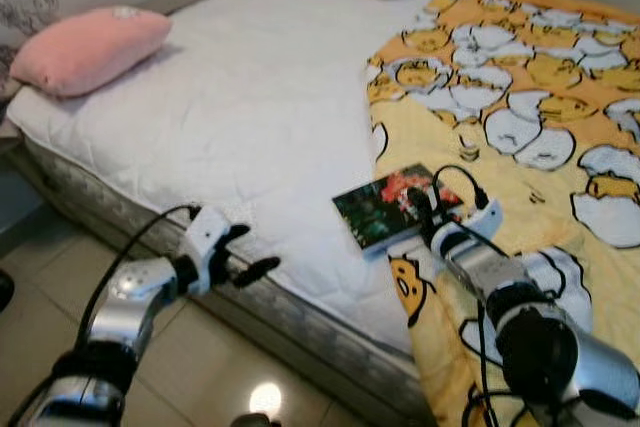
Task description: Clean up the room
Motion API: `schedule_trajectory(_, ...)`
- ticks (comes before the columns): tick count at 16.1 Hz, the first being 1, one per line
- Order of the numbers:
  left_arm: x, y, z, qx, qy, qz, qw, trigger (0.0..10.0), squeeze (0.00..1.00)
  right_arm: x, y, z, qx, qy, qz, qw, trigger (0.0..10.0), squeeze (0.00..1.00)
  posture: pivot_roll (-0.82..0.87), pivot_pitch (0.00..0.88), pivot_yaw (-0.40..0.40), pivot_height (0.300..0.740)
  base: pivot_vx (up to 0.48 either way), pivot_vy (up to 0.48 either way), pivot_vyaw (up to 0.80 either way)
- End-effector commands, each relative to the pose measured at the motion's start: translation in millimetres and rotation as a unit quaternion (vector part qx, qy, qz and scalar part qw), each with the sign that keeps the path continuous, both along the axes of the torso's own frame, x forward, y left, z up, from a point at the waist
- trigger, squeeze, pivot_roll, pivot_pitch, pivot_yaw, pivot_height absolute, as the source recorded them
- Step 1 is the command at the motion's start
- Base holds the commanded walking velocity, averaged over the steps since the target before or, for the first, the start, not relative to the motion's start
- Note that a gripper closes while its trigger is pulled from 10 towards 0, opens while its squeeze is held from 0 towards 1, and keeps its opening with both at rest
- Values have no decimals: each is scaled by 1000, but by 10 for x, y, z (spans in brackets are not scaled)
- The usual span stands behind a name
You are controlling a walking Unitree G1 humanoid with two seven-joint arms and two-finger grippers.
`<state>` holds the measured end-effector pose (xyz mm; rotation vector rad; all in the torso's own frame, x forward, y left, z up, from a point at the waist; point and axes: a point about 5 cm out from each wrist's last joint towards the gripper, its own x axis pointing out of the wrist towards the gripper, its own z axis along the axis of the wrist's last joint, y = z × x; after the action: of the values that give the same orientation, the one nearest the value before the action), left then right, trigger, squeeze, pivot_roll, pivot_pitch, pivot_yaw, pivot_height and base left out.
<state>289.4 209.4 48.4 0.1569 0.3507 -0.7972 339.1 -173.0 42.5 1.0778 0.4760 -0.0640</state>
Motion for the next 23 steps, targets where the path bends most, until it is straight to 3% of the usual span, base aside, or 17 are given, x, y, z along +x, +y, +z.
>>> schedule_trajectory(1, -4, 141, -12, 15, 0, 17, 1000, 10000, 0, -38, 42, -59, -1, 14, 3, 1000, 0, 0, 154, 0, 61, 740, 0, 0, 0)
schedule_trajectory(2, -13, 189, -34, 19, 6, 24, 1000, 10000, 0, -37, 50, -59, 3, 12, 1, 1000, 0, 0, 157, 0, 60, 740, 0, 0, 0)
schedule_trajectory(4, -45, 459, -61, 32, 31, 69, 997, 10000, 0, -20, 81, -36, 14, 0, 1, 1000, 0, 0, 156, 0, 63, 740, 0, 0, 0)
schedule_trajectory(6, -202, 704, -111, 41, 41, 98, 993, 10000, 0, -5, 88, -12, 7, -11, 12, 1000, 0, 0, 157, 0, 60, 740, 0, 0, 0)
schedule_trajectory(7, -204, 823, -59, 23, 28, 140, 989, 10000, 0, 4, 83, 4, 7, -18, 15, 1000, 0, 0, 153, 0, 62, 740, 0, 0, 0)
schedule_trajectory(8, -167, 1035, 40, 25, -2, 238, 971, 10000, 0, 13, 67, 22, 6, -24, 18, 1000, 0, 0, 145, 0, 50, 740, 0, 0, 0)
schedule_trajectory(9, -130, 1093, 19, 59, -2, 310, 949, 10000, 0, 15, 52, 30, 4, -27, 21, 999, 0, 0, 145, 0, 47, 740, 0, 0, 0)
schedule_trajectory(10, -186, 1178, 2, 103, 15, 303, 947, 10000, 0, 10, 40, 30, -2, -29, 29, 999, 0, 0, 143, 0, 26, 740, 0, 0, 0)
schedule_trajectory(11, -217, 1137, -39, 104, 30, 269, 957, 10000, 0, 3, 26, 24, -10, -28, 38, 999, 0, 0, 142, 0, 21, 740, 0, 0, 0)
schedule_trajectory(12, -200, 990, -95, 84, 37, 232, 968, 10000, 0, -10, 4, 11, -16, -25, 40, 999, 0, 0, 124, 0, 8, 740, 0, 0, 0)
schedule_trajectory(15, -111, 550, -264, 77, 50, 182, 979, 10000, 0, -32, -56, -5, -25, -23, 42, 999, 0, 0, 118, 0, -2, 740, 0, 0, 0)
schedule_trajectory(17, 9, -93, -363, 54, 43, 113, 991, 10000, 0, -33, -77, 0, -33, -23, 51, 998, 0, 0, 107, 0, -18, 740, 0, 0, 0)
schedule_trajectory(18, 35, -329, -385, 50, 42, 88, 994, 10000, 0, -35, -88, 0, -37, -23, 53, 998, 0, 0, 101, 0, -21, 740, 0, 0, 0)
schedule_trajectory(19, 89, -574, -343, 33, 28, 64, 997, 10000, 0, -32, -90, 5, -39, -24, 55, 997, 0, 0, 97, 0, -22, 740, 0, 0, 0)
schedule_trajectory(20, 173, -1025, -176, -15, -9, 6, 1000, 10000, 0, -21, -97, 21, -41, -26, 57, 997, 0, 0, 84, 0, -23, 740, 0, 0, 0)
schedule_trajectory(21, 187, -1137, -92, -36, -27, -19, 999, 10000, 0, -16, -98, 29, -42, -27, 58, 997, 0, 0, 83, 0, -24, 740, 0, 0, 0)
schedule_trajectory(23, 220, -996, 170, -74, -84, -45, 993, 10000, 0, -6, -96, 47, -46, -31, 66, 996, 0, 0, 76, 0, -22, 740, 0, 0, 0)
